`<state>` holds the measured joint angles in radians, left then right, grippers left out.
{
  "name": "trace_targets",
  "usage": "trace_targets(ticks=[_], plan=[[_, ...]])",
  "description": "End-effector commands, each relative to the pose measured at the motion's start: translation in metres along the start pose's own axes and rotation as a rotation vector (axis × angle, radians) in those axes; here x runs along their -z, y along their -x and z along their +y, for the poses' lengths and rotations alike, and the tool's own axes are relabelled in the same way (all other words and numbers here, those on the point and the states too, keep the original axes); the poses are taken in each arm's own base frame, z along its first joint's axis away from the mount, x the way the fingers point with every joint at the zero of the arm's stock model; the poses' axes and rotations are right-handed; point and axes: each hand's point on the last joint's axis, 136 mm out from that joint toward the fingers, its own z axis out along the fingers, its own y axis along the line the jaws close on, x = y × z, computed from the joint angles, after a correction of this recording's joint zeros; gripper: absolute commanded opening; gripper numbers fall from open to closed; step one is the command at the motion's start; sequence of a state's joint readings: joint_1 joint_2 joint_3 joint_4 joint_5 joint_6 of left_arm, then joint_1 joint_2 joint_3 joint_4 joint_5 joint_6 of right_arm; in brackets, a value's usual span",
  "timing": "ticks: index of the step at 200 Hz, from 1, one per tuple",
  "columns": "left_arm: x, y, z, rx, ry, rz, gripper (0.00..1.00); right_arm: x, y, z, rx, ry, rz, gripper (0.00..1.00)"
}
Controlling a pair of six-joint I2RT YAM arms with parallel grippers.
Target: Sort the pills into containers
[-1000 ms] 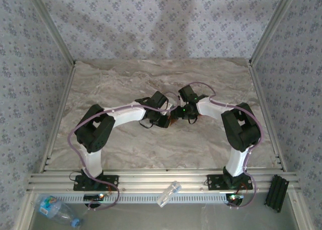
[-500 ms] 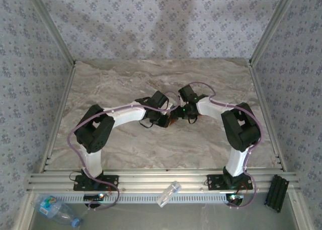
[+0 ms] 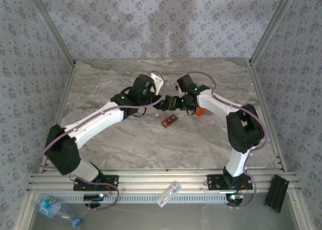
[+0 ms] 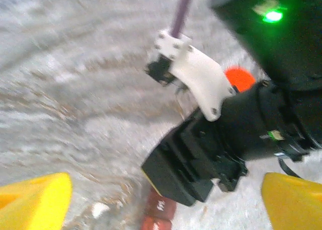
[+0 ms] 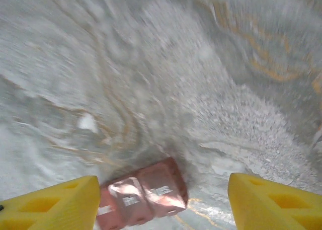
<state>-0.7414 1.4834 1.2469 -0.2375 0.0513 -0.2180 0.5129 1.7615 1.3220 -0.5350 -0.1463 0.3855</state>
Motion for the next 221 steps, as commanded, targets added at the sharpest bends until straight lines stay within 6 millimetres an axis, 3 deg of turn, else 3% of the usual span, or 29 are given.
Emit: trace_targets(ticks=[1, 32, 58, 75, 95, 120, 156, 195, 221], plan=[[0.034, 0.043, 0.031, -0.015, 0.138, -0.147, 1.00, 0.069, 0.037, 0.020, 0.001, 0.050, -0.128, 0.72], [0.085, 0.071, 0.078, -0.012, 0.341, -0.312, 1.00, 0.138, 0.068, 0.007, -0.017, 0.049, -0.301, 0.82], [0.128, 0.080, 0.107, -0.080, 0.477, -0.477, 1.00, 0.189, 0.080, -0.032, -0.061, -0.030, -0.450, 1.00], [0.148, 0.074, 0.131, -0.090, 0.576, -0.541, 1.00, 0.214, 0.081, -0.061, -0.097, -0.109, -0.530, 1.00], [0.160, 0.053, 0.165, -0.065, 0.681, -0.492, 1.00, 0.235, 0.074, -0.106, -0.170, -0.247, -0.595, 1.00], [0.173, 0.022, 0.197, -0.014, 0.745, -0.460, 1.00, 0.243, 0.061, -0.159, -0.280, -0.376, -0.689, 1.00], [0.185, -0.038, 0.238, 0.016, 0.850, -0.429, 1.00, 0.220, 0.022, -0.214, -0.355, -0.478, -0.747, 1.00], [0.164, -0.100, 0.267, 0.061, 0.893, -0.360, 1.00, 0.196, -0.010, -0.256, -0.411, -0.594, -0.760, 1.00], [0.143, -0.128, 0.279, 0.055, 0.900, -0.339, 1.00, 0.183, -0.014, -0.271, -0.383, -0.647, -0.813, 1.00]])
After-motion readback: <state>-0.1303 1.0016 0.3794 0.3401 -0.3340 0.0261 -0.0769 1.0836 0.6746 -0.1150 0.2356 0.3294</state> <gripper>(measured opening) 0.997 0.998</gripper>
